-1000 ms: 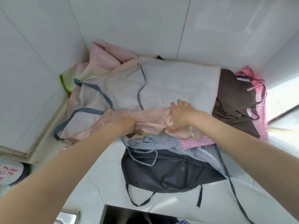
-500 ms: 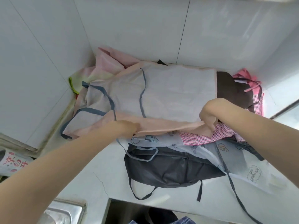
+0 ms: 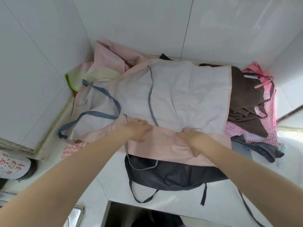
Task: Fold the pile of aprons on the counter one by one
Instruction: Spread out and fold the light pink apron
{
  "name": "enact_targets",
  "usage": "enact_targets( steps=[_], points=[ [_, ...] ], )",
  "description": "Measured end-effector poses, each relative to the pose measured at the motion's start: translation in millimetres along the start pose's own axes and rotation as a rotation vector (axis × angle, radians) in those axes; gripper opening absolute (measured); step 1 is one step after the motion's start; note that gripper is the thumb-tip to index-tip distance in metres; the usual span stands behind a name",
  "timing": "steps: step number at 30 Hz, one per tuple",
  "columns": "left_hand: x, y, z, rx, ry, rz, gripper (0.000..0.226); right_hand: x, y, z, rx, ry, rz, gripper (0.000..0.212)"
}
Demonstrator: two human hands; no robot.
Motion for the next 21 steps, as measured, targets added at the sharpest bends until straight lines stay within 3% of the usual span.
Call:
enact_targets(
  steps=[6,11,13,16,19,21],
  points=[
    [-1,-11,-5,-0.028,-0.025,0.053,0.067,-1,26,-32,0.072,-0.144,-0.023,0.079],
    [-5,-57,2,-0.003,0.023,-0.059,0.039,12,-9,-53,0.186,0.073,-0.054,0.046],
    [-7,-66,-1,-0.061,0.141,-0.13,0.038,14,-13,-51,0.118,0.129,-0.015,0.034],
    [-16,-74,-4,0.06,0.397,-0.147,0.036,9,-8,-55,0.069,0.23,0.055,0.037],
    [-29,-76,4,0.193,0.336,-0.115,0.046,8,-15,-67,0.138,0.367,0.039,0.038],
    [-36,-77,10,0.266,0.275,-0.122,0.057,11,-41,-81,0.336,0.458,-0.101,0.031]
  ],
)
Point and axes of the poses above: each hand's wrist, its own x-axis towards the middle knuckle, its own z-axis out of the palm, y = z × x, the point moved 3 cm from there along x, towards the middle knuckle, and after that the axes turned 4 degrees about x, right-handed, at the moved point
